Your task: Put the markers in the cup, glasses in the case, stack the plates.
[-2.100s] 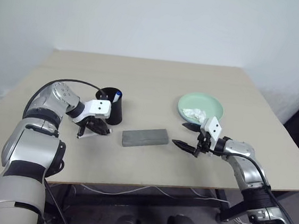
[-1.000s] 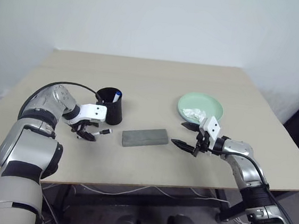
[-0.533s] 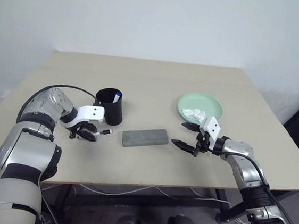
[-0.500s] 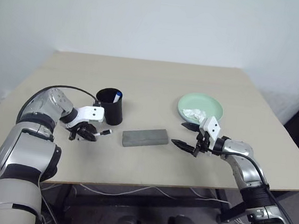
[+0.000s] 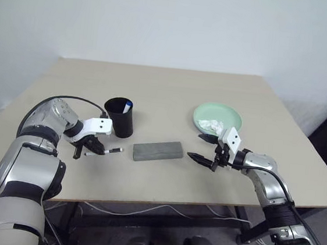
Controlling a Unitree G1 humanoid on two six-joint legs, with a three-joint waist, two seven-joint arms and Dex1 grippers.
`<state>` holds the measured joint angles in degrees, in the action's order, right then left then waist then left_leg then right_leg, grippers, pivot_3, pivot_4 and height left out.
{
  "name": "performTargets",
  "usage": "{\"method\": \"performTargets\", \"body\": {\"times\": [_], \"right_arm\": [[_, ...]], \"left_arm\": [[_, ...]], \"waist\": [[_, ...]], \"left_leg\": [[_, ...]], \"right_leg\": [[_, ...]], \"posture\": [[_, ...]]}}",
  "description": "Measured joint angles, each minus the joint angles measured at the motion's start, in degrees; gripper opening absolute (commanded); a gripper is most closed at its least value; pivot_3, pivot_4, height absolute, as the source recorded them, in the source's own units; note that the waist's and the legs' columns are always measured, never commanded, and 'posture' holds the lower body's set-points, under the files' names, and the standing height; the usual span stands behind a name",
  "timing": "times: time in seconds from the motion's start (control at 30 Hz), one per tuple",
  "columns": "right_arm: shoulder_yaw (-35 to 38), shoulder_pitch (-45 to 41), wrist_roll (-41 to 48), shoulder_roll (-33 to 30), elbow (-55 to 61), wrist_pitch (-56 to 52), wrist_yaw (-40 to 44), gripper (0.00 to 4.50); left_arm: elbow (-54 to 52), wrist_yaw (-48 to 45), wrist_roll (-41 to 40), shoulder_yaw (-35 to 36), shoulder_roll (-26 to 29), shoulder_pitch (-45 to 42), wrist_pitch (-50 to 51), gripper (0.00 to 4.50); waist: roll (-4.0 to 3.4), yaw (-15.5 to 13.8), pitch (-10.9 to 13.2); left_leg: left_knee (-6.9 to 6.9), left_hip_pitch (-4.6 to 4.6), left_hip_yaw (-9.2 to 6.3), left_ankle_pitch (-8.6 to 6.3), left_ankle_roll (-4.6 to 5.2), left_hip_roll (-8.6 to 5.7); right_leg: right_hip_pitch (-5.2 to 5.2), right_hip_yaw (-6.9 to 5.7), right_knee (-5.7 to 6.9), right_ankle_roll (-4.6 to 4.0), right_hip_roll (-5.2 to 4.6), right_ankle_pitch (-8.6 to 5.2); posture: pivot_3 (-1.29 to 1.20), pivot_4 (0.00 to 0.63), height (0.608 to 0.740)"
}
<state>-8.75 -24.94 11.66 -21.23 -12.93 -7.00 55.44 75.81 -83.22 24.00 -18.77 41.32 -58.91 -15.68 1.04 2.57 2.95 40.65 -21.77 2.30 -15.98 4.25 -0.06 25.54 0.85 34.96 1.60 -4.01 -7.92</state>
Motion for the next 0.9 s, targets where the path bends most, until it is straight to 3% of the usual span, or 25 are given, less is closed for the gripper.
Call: {"method": "performTargets", "body": {"times": [0.3,0.53,0.7,0.9], "right_arm": [[-0.08,-0.05,-0.05,0.0,-0.09,0.0,0.52,4.2],[-0.36,-0.5,-0.11,-0.06,-0.72,0.03,0.94,4.2],[-0.7,-0.82,-0.11,-0.01,-0.98,0.11,1.03,4.2],[-0.8,-0.78,-0.1,-0.07,-0.94,0.11,1.0,4.2]], "left_arm": [[-7.27,-8.66,-12.73,3.93,-0.85,-0.07,1.08,0.04],[-25.52,-9.11,-31.62,0.27,2.38,5.37,10.87,0.04],[-35.26,-5.99,-41.19,11.04,-0.6,5.02,21.77,0.04],[-39.27,10.79,-45.42,22.74,-4.71,4.32,25.81,0.04]], "waist": [[0.06,0.03,0.01],[0.07,0.06,0.03],[0.1,0.04,0.04],[0.08,0.09,0.04]], "left_leg": [[0.0,-0.17,-0.01,-0.06,0.07,-0.02],[0.0,-0.18,0.0,-0.07,0.08,0.02],[0.0,-0.14,-0.04,-0.06,0.09,-0.01],[-0.07,0.13,-0.01,-0.06,0.07,0.01]], "right_leg": [[0.12,-0.01,-0.08,0.0,-0.01,0.0],[0.14,0.02,-0.08,-0.01,0.01,0.0],[0.05,0.01,-0.15,0.0,-0.01,0.0],[-0.06,0.03,-0.05,0.02,0.05,0.01]], "posture": [[0.0,0.0,0.72],[0.0,0.0,0.72],[0.0,0.0,0.72],[0.0,0.0,0.72]]}}
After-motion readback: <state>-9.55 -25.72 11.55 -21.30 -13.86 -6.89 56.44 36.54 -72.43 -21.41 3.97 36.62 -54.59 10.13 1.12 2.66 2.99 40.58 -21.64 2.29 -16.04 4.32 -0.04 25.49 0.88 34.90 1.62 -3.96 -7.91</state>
